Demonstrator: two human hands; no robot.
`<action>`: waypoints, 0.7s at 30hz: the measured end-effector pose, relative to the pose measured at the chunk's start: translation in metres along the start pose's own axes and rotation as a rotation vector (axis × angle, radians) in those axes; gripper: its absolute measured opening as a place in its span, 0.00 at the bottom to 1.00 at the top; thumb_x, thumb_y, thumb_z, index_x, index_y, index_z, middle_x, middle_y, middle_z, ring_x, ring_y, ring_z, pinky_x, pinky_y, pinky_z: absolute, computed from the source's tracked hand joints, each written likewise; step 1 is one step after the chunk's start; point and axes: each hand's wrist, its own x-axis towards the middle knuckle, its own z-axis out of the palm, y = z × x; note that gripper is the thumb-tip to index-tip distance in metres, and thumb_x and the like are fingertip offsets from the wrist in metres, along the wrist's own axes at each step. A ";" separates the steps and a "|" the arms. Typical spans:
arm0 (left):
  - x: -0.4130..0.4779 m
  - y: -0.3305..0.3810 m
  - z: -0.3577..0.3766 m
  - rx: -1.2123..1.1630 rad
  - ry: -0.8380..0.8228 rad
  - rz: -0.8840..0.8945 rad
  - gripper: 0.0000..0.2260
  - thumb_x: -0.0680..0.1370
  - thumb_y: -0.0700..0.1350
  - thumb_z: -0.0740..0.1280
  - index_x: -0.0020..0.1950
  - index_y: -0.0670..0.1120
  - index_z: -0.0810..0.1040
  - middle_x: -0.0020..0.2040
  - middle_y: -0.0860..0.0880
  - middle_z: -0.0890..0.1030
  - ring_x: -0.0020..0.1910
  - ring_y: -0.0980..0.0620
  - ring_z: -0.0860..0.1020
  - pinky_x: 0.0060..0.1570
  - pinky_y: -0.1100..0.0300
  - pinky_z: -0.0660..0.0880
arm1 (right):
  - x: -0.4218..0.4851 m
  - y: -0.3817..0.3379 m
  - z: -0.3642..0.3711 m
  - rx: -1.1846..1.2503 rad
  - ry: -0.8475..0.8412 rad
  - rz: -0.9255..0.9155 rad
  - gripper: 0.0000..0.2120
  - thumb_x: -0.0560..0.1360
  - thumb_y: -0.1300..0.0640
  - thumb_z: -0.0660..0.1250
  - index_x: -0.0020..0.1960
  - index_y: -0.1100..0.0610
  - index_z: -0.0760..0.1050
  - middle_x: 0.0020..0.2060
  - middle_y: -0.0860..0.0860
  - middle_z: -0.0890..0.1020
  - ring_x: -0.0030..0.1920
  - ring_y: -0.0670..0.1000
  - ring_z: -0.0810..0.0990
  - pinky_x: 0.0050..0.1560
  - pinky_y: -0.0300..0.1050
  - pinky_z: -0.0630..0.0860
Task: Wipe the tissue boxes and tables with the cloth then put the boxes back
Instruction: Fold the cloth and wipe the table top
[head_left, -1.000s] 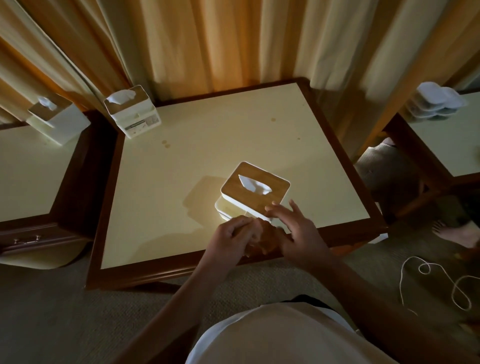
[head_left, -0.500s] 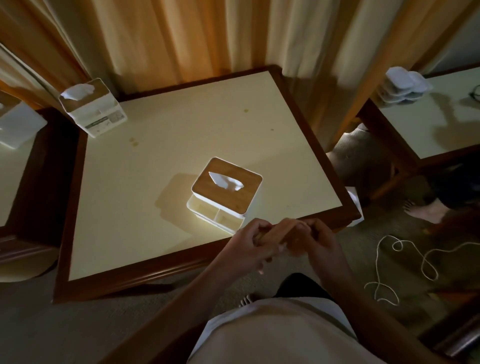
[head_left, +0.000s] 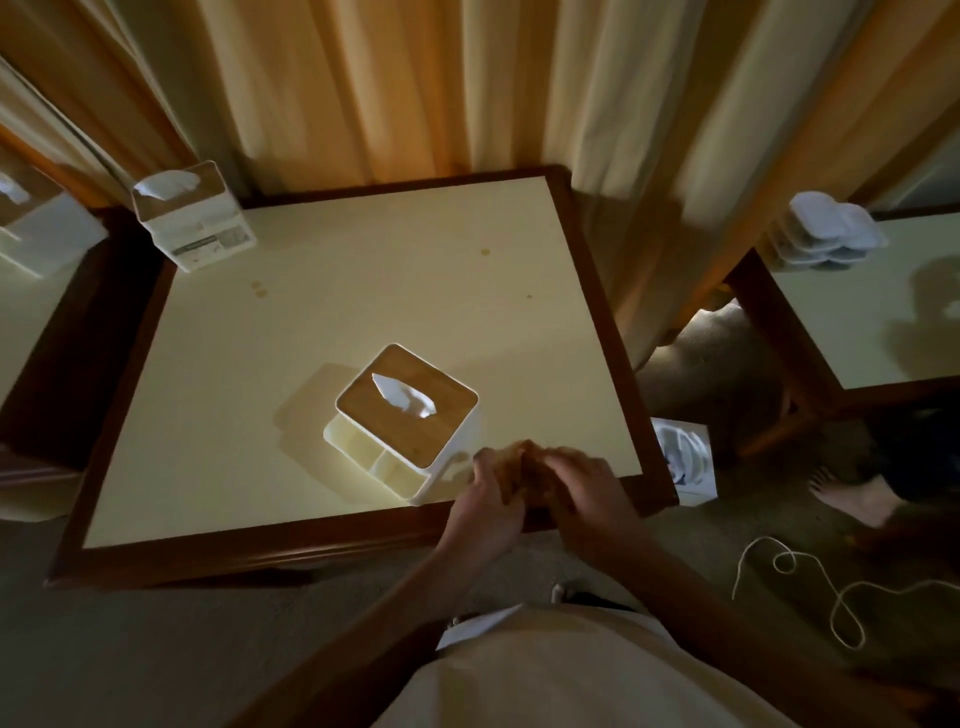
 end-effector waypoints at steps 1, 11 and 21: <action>0.002 -0.003 0.006 0.083 -0.009 0.030 0.27 0.82 0.40 0.63 0.78 0.54 0.58 0.58 0.47 0.76 0.53 0.43 0.83 0.44 0.52 0.83 | 0.004 0.006 0.002 -0.137 -0.127 -0.028 0.22 0.84 0.44 0.56 0.77 0.40 0.63 0.76 0.46 0.68 0.67 0.54 0.72 0.66 0.58 0.73; 0.018 0.022 0.035 0.271 0.006 0.010 0.22 0.77 0.40 0.69 0.70 0.48 0.70 0.60 0.48 0.76 0.53 0.49 0.76 0.42 0.56 0.71 | 0.026 0.047 -0.035 -0.398 -0.207 0.043 0.18 0.84 0.45 0.55 0.71 0.47 0.72 0.75 0.47 0.69 0.68 0.58 0.70 0.67 0.59 0.68; 0.024 0.069 0.043 -0.019 -0.002 0.152 0.04 0.84 0.51 0.66 0.52 0.55 0.81 0.39 0.55 0.82 0.34 0.57 0.76 0.38 0.55 0.71 | 0.036 0.060 -0.077 0.084 -0.088 -0.153 0.24 0.78 0.48 0.67 0.73 0.42 0.69 0.55 0.40 0.83 0.57 0.48 0.82 0.57 0.60 0.78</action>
